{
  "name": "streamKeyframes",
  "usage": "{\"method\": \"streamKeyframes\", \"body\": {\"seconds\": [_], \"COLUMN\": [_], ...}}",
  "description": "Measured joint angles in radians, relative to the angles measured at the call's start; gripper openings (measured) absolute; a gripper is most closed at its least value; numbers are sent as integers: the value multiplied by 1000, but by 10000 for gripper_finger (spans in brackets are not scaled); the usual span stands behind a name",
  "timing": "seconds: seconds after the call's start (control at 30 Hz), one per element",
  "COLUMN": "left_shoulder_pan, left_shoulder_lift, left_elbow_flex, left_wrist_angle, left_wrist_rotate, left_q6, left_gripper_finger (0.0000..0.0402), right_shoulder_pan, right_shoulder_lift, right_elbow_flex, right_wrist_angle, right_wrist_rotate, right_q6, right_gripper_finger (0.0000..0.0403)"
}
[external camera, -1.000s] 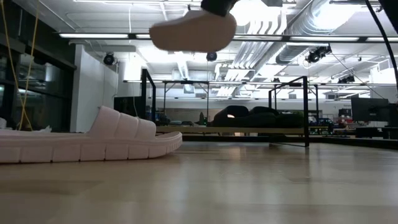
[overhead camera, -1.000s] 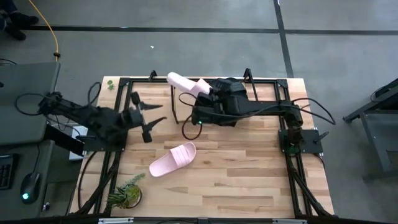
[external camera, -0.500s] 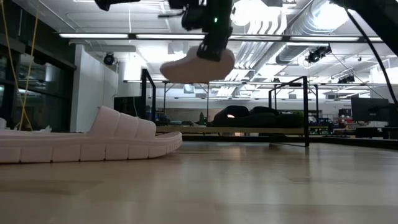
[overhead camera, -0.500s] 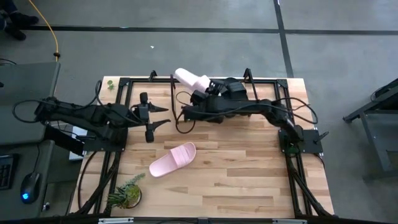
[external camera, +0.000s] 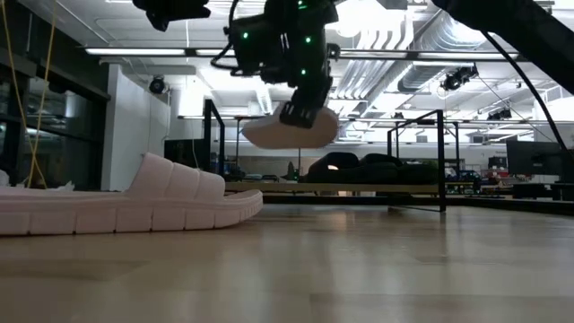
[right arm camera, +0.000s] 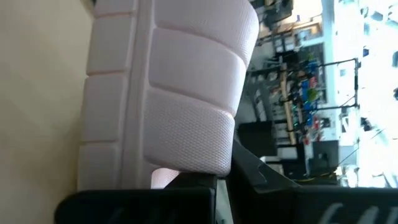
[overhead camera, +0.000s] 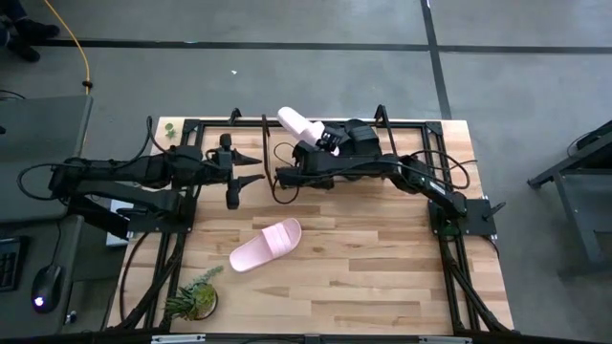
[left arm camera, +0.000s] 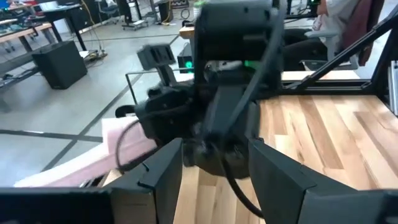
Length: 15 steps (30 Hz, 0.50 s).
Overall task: Pick and place slides into the shelf
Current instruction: Put the right pink slide on the shelf
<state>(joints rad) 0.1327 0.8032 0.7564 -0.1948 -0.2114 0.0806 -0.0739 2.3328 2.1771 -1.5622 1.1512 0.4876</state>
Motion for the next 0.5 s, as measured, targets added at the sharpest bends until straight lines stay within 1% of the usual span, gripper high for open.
{"method": "streamKeyframes", "body": {"seconds": [0.2,0.5], "left_shoulder_pan": [35,38], "left_shoulder_lift": [0,0], "left_elbow_flex": [0,0], "left_wrist_angle": [-23,-35], "left_wrist_rotate": [26,29], "left_q6": [0,-7], "left_gripper_finger": [167,168], "right_shoulder_pan": [25,84], "right_shoulder_lift": [27,33], "right_elbow_flex": [0,0], "right_wrist_angle": [-5,-9], "right_wrist_rotate": [-56,-81], "right_q6": [65,141], "right_gripper_finger": [0,0]}}
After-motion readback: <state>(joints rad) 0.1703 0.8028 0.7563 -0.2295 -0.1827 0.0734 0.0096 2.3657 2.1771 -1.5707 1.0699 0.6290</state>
